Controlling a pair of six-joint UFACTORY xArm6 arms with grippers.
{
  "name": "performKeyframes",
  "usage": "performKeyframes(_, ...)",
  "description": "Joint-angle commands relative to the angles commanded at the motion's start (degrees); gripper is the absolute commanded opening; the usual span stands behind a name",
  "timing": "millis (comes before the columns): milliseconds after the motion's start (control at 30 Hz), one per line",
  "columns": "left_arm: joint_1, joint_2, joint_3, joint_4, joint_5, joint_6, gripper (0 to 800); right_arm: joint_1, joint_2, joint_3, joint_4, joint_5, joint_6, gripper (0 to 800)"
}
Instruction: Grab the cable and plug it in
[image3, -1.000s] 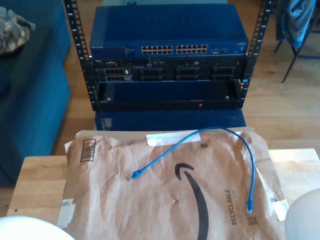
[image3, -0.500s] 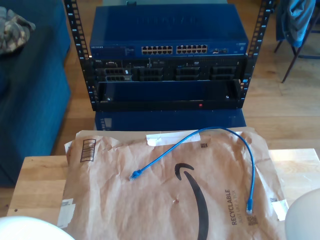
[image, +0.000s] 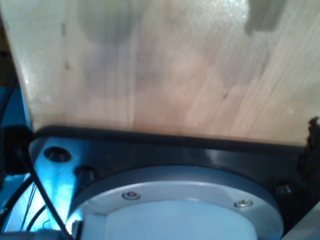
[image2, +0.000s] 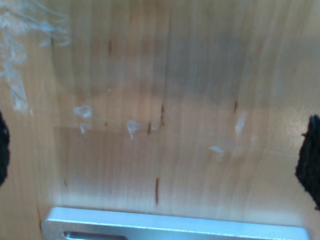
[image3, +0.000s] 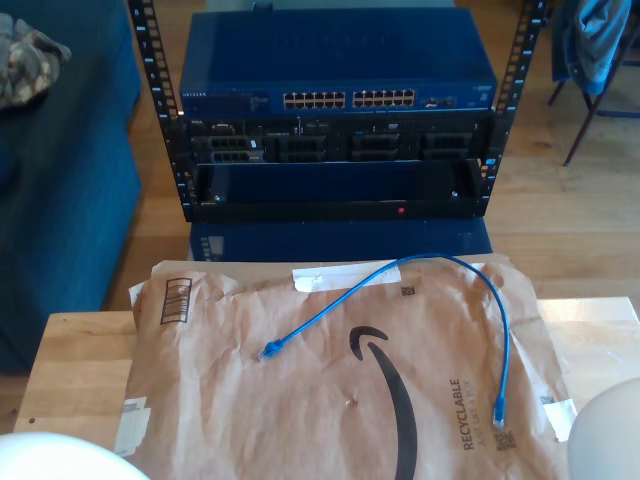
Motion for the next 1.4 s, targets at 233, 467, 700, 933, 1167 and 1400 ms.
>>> performKeyframes(233, 0.00, -0.62, -2.20, 0.26, 2.46, -0.35, 800, 0.00, -6.42, -2.46, -0.09, 4.13, 2.64, 793)
performKeyframes(467, -0.35, -1.49, -10.29, 0.26, 13.10, -4.31, 800, 2.11, -6.59, -15.56, 0.00, 22.33, 9.41, 792)
performKeyframes(700, -6.77, -1.58, -23.03, 0.00, 27.78, -10.99, 800, 16.35, -5.80, -22.42, 0.00, 24.35, 24.62, 792)
performKeyframes(933, -21.54, -1.23, -31.74, -4.40, 34.29, -25.14, 800, 31.21, -0.44, -28.92, 0.00, 24.26, 41.23, 790)
performKeyframes(1167, -43.25, 0.18, -35.60, -8.79, 34.37, -45.10, 800, 45.19, 14.86, -40.88, -0.26, 24.35, 57.93, 791)
performKeyframes(1400, -54.77, 0.44, -36.84, -12.48, 34.02, -56.62, 800, 57.23, 15.74, -43.43, -0.26, 24.44, 67.52, 792)
